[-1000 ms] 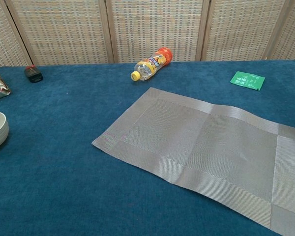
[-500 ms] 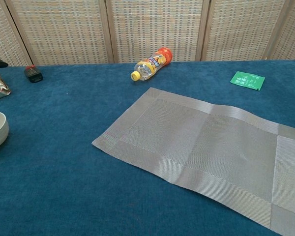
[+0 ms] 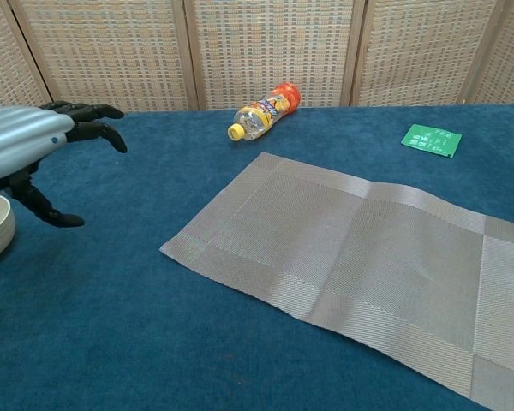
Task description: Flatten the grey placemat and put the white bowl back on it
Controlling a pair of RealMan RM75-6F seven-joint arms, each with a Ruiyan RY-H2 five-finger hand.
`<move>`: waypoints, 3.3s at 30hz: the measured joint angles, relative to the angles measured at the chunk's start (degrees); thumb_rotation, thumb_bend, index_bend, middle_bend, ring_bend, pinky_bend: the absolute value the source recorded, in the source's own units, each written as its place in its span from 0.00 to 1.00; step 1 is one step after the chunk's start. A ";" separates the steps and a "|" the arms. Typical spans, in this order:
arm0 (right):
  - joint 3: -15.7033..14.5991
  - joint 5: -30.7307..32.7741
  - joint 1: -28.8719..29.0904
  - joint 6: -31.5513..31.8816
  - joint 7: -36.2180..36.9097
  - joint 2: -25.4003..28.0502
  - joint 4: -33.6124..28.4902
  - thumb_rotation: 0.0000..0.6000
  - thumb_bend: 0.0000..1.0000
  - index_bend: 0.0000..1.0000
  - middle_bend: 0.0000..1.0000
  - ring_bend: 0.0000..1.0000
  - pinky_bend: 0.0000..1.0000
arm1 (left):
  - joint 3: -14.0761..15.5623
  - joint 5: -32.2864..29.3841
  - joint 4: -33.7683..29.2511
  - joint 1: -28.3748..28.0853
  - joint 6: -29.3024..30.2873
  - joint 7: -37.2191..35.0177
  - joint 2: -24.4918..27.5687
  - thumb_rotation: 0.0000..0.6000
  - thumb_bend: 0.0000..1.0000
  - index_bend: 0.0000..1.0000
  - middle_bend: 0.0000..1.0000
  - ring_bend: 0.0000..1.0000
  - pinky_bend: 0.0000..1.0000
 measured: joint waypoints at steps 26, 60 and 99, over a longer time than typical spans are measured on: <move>1.97 2.30 0.01 -2.23 3.06 0.67 0.55 1.00 0.17 0.04 0.00 0.00 0.00 | 0.15 -9.91 19.67 -10.17 -8.55 7.17 -17.58 1.00 0.11 0.29 0.00 0.00 0.00; 2.44 2.55 -0.15 -3.12 3.99 0.79 0.28 1.00 0.18 0.06 0.00 0.00 0.00 | 1.51 -3.50 28.41 -13.85 -3.26 -1.02 -26.22 1.00 0.40 0.49 0.00 0.00 0.00; -0.19 -2.09 -0.88 -1.79 -0.36 0.43 -2.00 1.00 0.17 0.07 0.00 0.00 0.00 | 11.92 -1.89 7.63 -2.63 4.42 5.82 -10.38 1.00 0.60 0.62 0.00 0.00 0.00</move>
